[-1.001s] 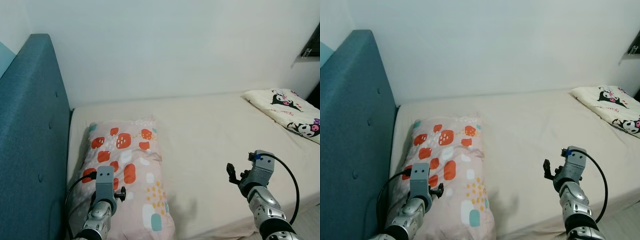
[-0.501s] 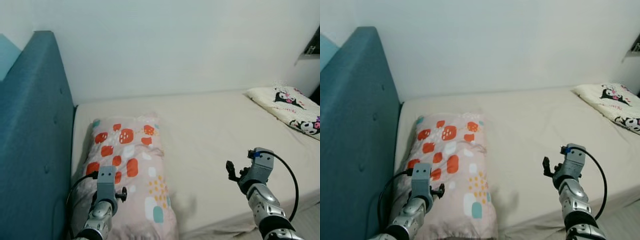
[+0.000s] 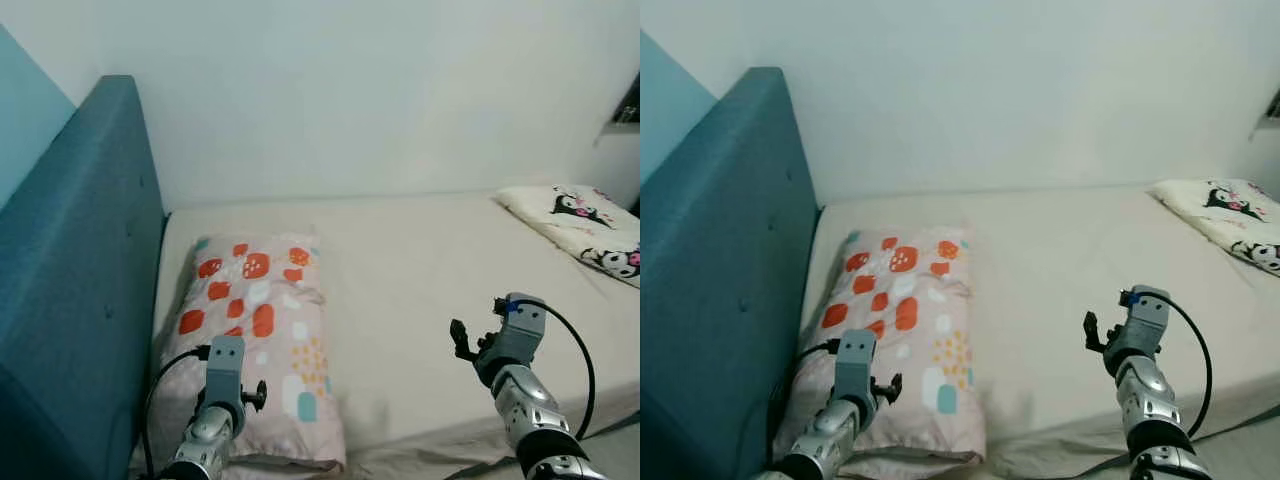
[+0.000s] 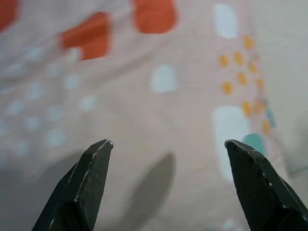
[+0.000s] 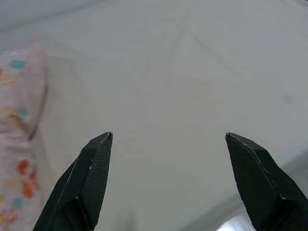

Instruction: Clean up the room

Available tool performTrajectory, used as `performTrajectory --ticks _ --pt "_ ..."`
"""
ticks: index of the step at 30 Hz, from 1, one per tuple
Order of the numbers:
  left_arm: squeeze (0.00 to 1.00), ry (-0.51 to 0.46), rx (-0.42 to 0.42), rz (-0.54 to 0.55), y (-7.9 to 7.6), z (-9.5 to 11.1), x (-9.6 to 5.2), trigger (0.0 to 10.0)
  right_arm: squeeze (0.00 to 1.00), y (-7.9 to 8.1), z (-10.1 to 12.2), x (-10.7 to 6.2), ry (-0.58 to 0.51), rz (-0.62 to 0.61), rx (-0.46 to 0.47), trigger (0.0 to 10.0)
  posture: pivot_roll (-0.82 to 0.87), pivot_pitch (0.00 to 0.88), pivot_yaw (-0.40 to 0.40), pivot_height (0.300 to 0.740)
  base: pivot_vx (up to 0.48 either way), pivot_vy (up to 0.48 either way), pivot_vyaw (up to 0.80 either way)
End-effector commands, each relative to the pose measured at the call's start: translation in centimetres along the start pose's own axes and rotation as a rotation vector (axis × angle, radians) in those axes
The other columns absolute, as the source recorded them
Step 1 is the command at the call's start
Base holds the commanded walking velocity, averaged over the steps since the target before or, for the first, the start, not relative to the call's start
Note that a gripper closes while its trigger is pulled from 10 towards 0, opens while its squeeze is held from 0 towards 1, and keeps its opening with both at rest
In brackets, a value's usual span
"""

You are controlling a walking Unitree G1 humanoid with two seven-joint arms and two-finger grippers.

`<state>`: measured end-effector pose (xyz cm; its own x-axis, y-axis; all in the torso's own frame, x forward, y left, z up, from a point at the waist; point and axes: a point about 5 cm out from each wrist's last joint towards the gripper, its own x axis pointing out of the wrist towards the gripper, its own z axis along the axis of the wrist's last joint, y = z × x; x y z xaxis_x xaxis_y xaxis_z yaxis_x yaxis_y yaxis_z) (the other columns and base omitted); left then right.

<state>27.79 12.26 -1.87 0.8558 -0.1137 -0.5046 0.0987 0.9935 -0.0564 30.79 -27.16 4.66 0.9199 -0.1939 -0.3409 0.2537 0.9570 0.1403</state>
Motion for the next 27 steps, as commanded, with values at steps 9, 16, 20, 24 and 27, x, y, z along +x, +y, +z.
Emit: performTrajectory --ticks 9,16,20,24,27 --pt "0.00 -0.016 -0.038 0.012 -0.4 0.1 0.0 10.0 0.00 0.0 -0.3 0.0 0.017 0.000 -0.004 10.0 -0.02 0.018 -0.109 0.740 0.000 -0.165 0.00" --pt "0.00 -0.019 -0.024 0.080 0.6 0.5 0.1 10.0 0.00 0.3 -0.2 0.1 0.013 0.008 0.003 10.0 -0.01 0.014 -0.108 0.740 0.000 0.000 0.00" --pt "0.00 -0.017 0.007 0.142 1.5 0.7 0.1 10.0 0.00 1.2 0.0 -0.1 -0.019 0.119 -0.003 10.0 -0.01 0.015 -0.106 0.740 0.000 0.000 0.00" --pt "0.00 -0.014 0.020 0.161 1.8 0.8 0.1 10.0 0.00 2.2 -0.1 -0.2 -0.034 0.202 -0.024 10.0 -0.01 0.013 -0.103 0.740 0.000 0.000 0.60" --pt "0.00 -0.011 0.028 0.164 1.8 0.8 0.1 10.0 0.00 2.5 -0.1 -0.2 -0.034 0.217 -0.018 10.0 -0.01 0.007 -0.100 0.740 0.000 0.000 0.80"
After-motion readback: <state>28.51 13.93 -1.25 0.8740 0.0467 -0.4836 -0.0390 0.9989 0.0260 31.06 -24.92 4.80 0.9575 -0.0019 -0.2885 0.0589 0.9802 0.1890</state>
